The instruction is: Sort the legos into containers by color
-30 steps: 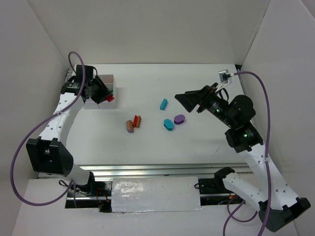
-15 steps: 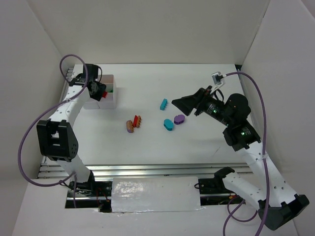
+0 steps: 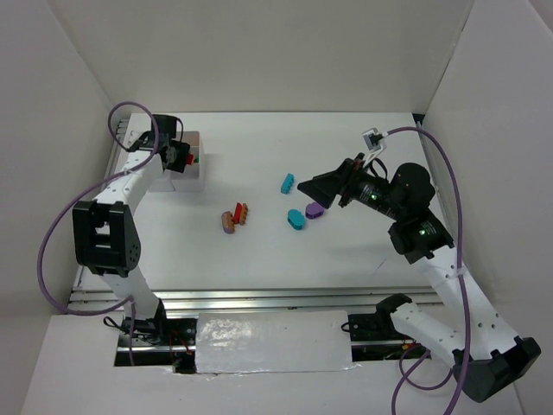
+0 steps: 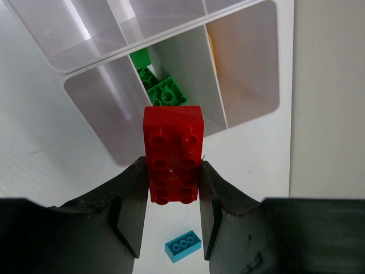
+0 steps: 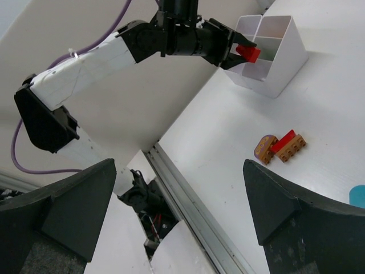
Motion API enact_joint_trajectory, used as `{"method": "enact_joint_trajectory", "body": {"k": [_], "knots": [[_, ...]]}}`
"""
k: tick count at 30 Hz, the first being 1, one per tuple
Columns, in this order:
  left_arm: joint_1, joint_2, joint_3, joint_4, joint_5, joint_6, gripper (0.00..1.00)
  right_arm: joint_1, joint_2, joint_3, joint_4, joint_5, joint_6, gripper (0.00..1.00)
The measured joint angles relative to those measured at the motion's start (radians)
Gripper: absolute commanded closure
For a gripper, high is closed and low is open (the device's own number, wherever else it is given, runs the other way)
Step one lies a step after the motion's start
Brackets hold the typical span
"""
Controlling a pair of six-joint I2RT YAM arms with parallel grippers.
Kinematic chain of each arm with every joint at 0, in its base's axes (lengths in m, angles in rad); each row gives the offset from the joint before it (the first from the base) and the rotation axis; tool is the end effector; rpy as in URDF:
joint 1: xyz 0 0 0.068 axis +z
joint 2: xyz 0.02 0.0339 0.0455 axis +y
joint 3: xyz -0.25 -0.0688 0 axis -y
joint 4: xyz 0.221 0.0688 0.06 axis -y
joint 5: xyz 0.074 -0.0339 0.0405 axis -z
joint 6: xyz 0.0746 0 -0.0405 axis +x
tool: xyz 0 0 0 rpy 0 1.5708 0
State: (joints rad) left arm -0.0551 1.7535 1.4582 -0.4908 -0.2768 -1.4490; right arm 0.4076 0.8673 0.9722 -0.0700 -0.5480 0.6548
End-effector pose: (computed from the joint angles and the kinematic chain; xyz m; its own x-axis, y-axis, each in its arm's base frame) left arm 0.3978 -0.0015 0.2493 0.0530 -0.9592 -0.2778 -0.7183 0.1567 -0.6779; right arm 0.1768 0.1187 0.3918 -0.4718 0.3625 -0.8038 -0.6670 0.4494 0.5942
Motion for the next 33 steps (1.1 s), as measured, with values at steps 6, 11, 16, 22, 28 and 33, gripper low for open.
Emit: {"method": "enact_joint_trajectory", "body": {"k": [6, 11, 16, 22, 28, 33], "knots": [[0.0, 0.019, -0.029, 0.016, 0.002, -0.023, 0.68, 0.0, 0.01, 0.0, -0.005, -0.015, -0.007, 0.0], [0.002, 0.019, -0.06, 0.032, 0.002, -0.024, 0.56, -0.001, 0.013, 0.0, -0.005, -0.022, -0.01, 0.0], [0.01, 0.023, -0.062, 0.042, 0.002, -0.024, 0.53, -0.001, 0.014, 0.0, -0.005, -0.038, -0.01, 0.0], [0.025, 0.027, -0.065, 0.051, 0.012, -0.02, 0.35, -0.001, 0.02, 0.0, -0.005, -0.044, -0.01, 0.0], [0.029, 0.027, -0.065, 0.053, 0.021, -0.019, 0.29, -0.001, 0.024, 0.0, -0.004, -0.047, -0.01, 0.0], [0.031, 0.021, -0.063, 0.064, 0.033, 0.018, 0.27, -0.001, 0.042, 0.0, -0.005, -0.038, -0.009, 0.0]]}}
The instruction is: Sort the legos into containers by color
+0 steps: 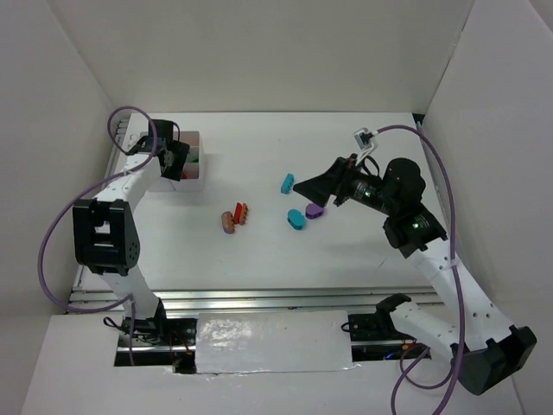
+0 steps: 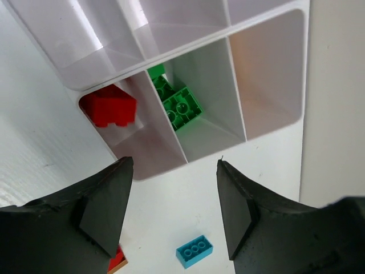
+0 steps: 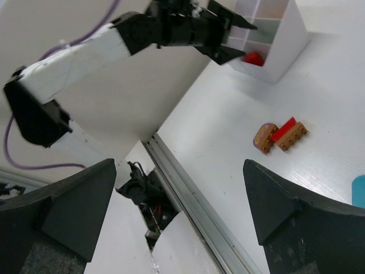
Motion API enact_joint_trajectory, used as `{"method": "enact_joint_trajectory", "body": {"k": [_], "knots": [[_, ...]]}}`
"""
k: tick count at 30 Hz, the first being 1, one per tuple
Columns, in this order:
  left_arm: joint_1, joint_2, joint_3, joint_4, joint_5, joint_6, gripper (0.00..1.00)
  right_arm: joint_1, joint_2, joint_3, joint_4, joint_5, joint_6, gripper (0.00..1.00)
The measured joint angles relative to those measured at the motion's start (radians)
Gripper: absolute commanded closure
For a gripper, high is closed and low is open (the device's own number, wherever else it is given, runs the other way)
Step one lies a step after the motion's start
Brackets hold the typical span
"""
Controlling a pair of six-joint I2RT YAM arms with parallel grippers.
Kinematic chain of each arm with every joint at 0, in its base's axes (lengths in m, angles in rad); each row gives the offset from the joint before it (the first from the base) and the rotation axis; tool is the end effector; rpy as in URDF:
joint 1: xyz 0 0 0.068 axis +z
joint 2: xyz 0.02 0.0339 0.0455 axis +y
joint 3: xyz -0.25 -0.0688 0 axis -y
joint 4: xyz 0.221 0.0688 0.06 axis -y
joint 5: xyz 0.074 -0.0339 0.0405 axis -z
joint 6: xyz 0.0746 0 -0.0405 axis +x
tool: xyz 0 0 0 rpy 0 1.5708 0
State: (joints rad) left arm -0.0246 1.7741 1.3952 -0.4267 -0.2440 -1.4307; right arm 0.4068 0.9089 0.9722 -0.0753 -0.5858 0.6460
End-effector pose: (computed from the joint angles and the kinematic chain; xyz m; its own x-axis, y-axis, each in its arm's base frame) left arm 0.3997 0.0082 0.2268 0.0413 -0.9622 -0.2693 -0.7340 0.1536 -0.6616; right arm 0.1850 0.1246 0.3829 -0.5129 0.3252 -0.7944 -0.6620 0.4393 0.6073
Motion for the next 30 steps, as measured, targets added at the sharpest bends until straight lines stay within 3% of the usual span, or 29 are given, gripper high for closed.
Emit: {"method": "enact_joint_trajectory", "body": {"k": [1, 2, 3, 10, 18, 22, 30], "knots": [[0.0, -0.008, 0.002, 0.003, 0.002, 0.02, 0.26, 0.0, 0.013, 0.0, -0.003, 0.008, 0.0, 0.01], [-0.005, -0.017, 0.013, -0.004, 0.002, 0.053, 0.09, 0.005, 0.045, 0.01, -0.025, 0.021, 0.003, 0.0], [-0.007, -0.026, 0.033, -0.011, 0.0, 0.101, 0.0, 0.014, 0.08, 0.032, -0.056, 0.051, 0.004, 0.0], [-0.037, -0.222, 0.219, -0.107, -0.009, 0.41, 0.01, 0.225, 0.579, 0.443, -0.381, 0.4, 0.045, 0.0], [-0.037, -0.663, 0.007, -0.282, -0.022, 0.631, 0.01, 0.362, 1.059, 0.737, -0.621, 0.695, 0.15, 0.04], [-0.037, -0.742, -0.079, -0.37, 0.009, 0.734, 0.0, 0.4, 1.189, 0.845, -0.669, 0.762, 0.18, 0.12], [-0.033, -0.706, -0.094, -0.481, 0.076, 0.886, 0.0, 0.406, 1.323, 1.006, -0.732, 0.826, 0.211, 0.21]]}}
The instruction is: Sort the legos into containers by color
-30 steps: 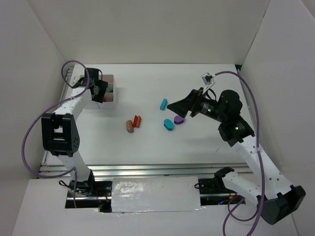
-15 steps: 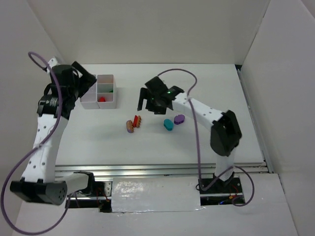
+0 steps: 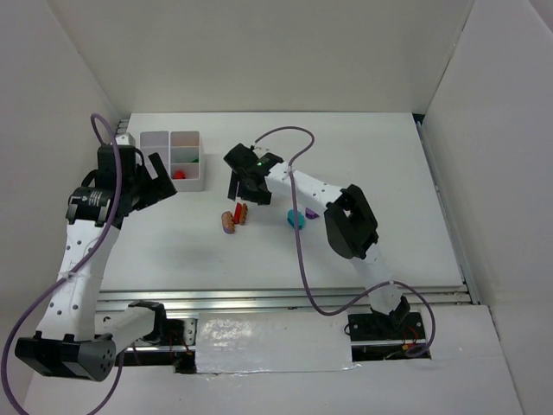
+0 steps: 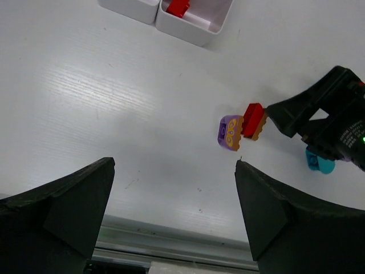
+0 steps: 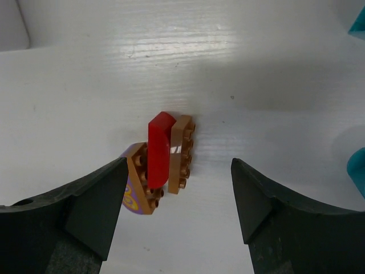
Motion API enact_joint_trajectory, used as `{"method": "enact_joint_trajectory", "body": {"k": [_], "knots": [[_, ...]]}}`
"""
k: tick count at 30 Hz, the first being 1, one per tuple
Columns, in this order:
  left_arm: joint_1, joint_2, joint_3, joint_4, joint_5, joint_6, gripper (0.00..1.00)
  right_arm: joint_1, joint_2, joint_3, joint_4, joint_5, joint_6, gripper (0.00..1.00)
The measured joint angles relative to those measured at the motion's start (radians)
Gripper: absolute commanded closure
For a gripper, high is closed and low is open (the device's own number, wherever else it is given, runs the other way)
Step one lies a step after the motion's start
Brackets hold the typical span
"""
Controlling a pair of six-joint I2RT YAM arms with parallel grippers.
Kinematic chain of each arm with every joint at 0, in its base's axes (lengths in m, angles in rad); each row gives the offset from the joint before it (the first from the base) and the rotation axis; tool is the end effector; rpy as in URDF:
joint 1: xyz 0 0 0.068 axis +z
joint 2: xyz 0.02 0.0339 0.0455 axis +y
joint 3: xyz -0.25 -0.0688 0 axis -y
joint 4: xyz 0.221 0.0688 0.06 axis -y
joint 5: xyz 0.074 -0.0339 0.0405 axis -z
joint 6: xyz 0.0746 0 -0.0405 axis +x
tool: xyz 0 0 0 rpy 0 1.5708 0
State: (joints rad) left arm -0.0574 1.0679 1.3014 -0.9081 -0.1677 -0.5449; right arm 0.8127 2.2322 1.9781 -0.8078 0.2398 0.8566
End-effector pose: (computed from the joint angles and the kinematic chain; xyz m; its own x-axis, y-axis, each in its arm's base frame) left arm 0.2162 0.0000 0.3499 -0.4951 -0.4835 -0.7219 -0.3861 0.8668 -0.3156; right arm 0.3387 0.3319 0.1854 -0.8662 0.1528 -0.4759 0.0438 0.9717 0.2323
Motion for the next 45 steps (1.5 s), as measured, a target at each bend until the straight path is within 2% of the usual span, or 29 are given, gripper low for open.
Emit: {"method": "enact_joint_trajectory", "body": {"k": [12, 15, 16, 19, 21, 22, 23, 25, 26, 31, 37, 45], "knots": [[0.0, 0.001, -0.003, -0.01, 0.125, 0.048, 0.0, -0.001, 0.09, 0.0, 0.005, -0.05, 0.014, 0.24], [0.0, 0.001, -0.012, -0.005, 0.146, 0.048, 0.0, 0.0, 0.09, 0.0, 0.007, -0.057, 0.015, 0.37], [-0.001, 0.002, -0.014, -0.006, 0.149, 0.049, 0.01, 0.0, 0.09, 0.0, 0.008, -0.058, 0.018, 0.47], [-0.006, 0.003, -0.015, -0.004, 0.158, 0.05, 0.0, 0.001, 0.09, 0.0, 0.007, -0.059, 0.024, 0.62], [-0.007, 0.005, -0.015, -0.003, 0.169, 0.05, 0.01, 0.001, 0.09, -0.005, 0.01, -0.058, 0.029, 0.65], [-0.007, 0.008, -0.015, -0.003, 0.174, 0.05, 0.01, 0.001, 0.089, -0.01, 0.016, -0.06, 0.029, 0.83], [-0.007, 0.011, -0.016, -0.001, 0.178, 0.051, 0.01, 0.001, 0.086, -0.017, 0.023, -0.06, 0.029, 0.91], [-0.007, 0.019, -0.022, 0.006, 0.192, 0.053, 0.0, 0.001, 0.072, -0.042, 0.044, -0.059, 0.03, 0.94], [-0.007, 0.023, -0.027, 0.009, 0.2, 0.055, 0.0, 0.001, 0.06, -0.063, 0.058, -0.06, 0.032, 1.0], [-0.008, 0.025, -0.058, 0.04, 0.273, 0.079, 0.0, 0.001, -0.003, -0.164, 0.102, -0.063, 0.028, 1.0], [-0.029, 0.047, -0.156, 0.153, 0.532, 0.106, 0.0, 0.001, -0.192, -0.325, 0.09, -0.058, 0.017, 1.0], [-0.201, 0.149, -0.168, 0.284, 0.778, 0.121, 0.0, 0.001, -0.547, -0.331, 0.096, -0.016, 0.012, 1.0]]}}
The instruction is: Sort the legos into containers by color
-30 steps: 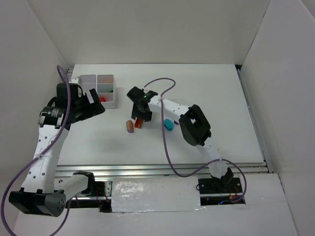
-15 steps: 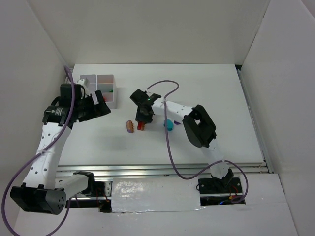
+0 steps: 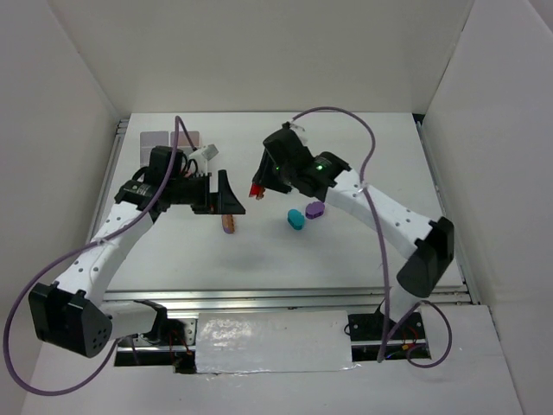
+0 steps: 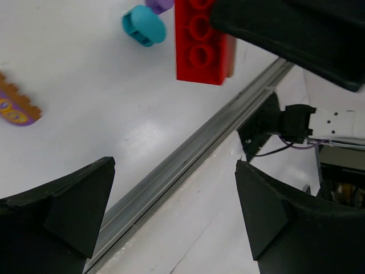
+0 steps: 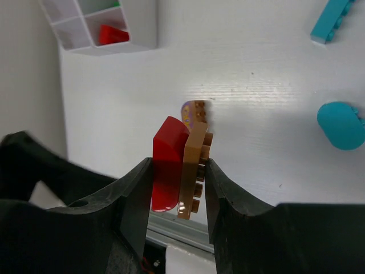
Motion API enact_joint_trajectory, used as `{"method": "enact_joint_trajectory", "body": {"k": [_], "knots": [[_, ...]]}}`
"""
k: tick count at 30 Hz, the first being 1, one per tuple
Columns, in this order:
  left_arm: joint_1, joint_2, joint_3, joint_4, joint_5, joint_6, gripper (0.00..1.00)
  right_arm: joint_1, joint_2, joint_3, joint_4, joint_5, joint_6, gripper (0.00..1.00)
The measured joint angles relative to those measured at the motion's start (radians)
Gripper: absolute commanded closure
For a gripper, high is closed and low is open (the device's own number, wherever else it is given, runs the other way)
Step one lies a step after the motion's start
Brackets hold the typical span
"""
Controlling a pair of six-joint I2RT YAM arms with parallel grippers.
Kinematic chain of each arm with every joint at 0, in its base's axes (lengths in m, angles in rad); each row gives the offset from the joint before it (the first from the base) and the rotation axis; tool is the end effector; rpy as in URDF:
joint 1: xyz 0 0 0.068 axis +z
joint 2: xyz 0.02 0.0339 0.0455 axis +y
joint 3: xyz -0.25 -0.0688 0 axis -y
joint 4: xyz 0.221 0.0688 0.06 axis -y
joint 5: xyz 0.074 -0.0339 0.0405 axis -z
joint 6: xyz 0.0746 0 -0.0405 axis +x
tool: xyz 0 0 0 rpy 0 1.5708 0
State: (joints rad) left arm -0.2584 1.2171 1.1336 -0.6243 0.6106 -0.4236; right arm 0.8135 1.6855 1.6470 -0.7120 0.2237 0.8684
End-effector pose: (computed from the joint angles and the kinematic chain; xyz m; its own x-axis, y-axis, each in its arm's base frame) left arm 0.2417 -0.1081 0.3015 -0.8322 -0.1284 -0.5394 0.3164 0.6889 -0.6521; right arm 0.2724 0.2641 0.3132 -0.7585 0.2811 -0.5880 -0.0282 0.8872 0.4605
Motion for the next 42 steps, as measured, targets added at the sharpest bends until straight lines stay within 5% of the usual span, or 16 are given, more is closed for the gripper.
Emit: {"method": "enact_joint_trajectory", "body": {"k": [11, 16, 25, 28, 29, 30, 32, 35, 36, 38, 39, 41, 42], "knots": [[-0.084, 0.084, 0.068, 0.236, 0.117, -0.127, 0.01, 0.0, -0.158, -0.004, -0.01, 0.016, -0.034, 1.0], [-0.088, 0.129, 0.082, 0.287, 0.101, -0.169, 0.12, 0.0, -0.165, -0.023, -0.014, 0.001, -0.037, 1.0], [-0.103, 0.18, 0.085, 0.338, 0.098, -0.22, 0.18, -0.002, -0.167, -0.029, -0.012, -0.021, -0.047, 1.0], [-0.104, 0.187, 0.085, 0.35, 0.109, -0.243, 0.34, -0.003, -0.166, -0.029, -0.007, -0.023, -0.048, 1.0], [-0.104, 0.191, 0.085, 0.358, 0.123, -0.248, 0.42, -0.003, -0.164, -0.028, -0.007, -0.025, -0.05, 1.0], [-0.105, 0.194, 0.087, 0.367, 0.134, -0.26, 0.63, -0.004, -0.162, -0.027, -0.007, -0.024, -0.051, 1.0], [-0.109, 0.198, 0.091, 0.38, 0.151, -0.266, 0.82, -0.005, -0.155, -0.026, -0.006, -0.023, -0.055, 1.0], [-0.108, 0.207, 0.092, 0.401, 0.175, -0.286, 1.0, -0.01, -0.154, -0.021, -0.003, -0.025, -0.057, 0.99], [-0.107, 0.208, 0.092, 0.406, 0.178, -0.29, 1.0, -0.011, -0.154, -0.021, -0.002, -0.027, -0.059, 0.96], [-0.105, 0.209, 0.09, 0.425, 0.187, -0.298, 1.0, -0.015, -0.159, -0.025, 0.012, -0.034, -0.065, 0.68], [-0.103, 0.209, 0.088, 0.439, 0.191, -0.307, 1.0, -0.019, -0.167, -0.034, 0.027, -0.04, -0.07, 0.33], [-0.103, 0.206, 0.076, 0.469, 0.218, -0.312, 1.0, -0.029, -0.193, -0.072, 0.079, -0.053, -0.067, 0.06], [-0.104, 0.202, 0.066, 0.487, 0.229, -0.317, 1.0, -0.039, -0.209, -0.089, 0.101, -0.069, -0.066, 0.0]]}}
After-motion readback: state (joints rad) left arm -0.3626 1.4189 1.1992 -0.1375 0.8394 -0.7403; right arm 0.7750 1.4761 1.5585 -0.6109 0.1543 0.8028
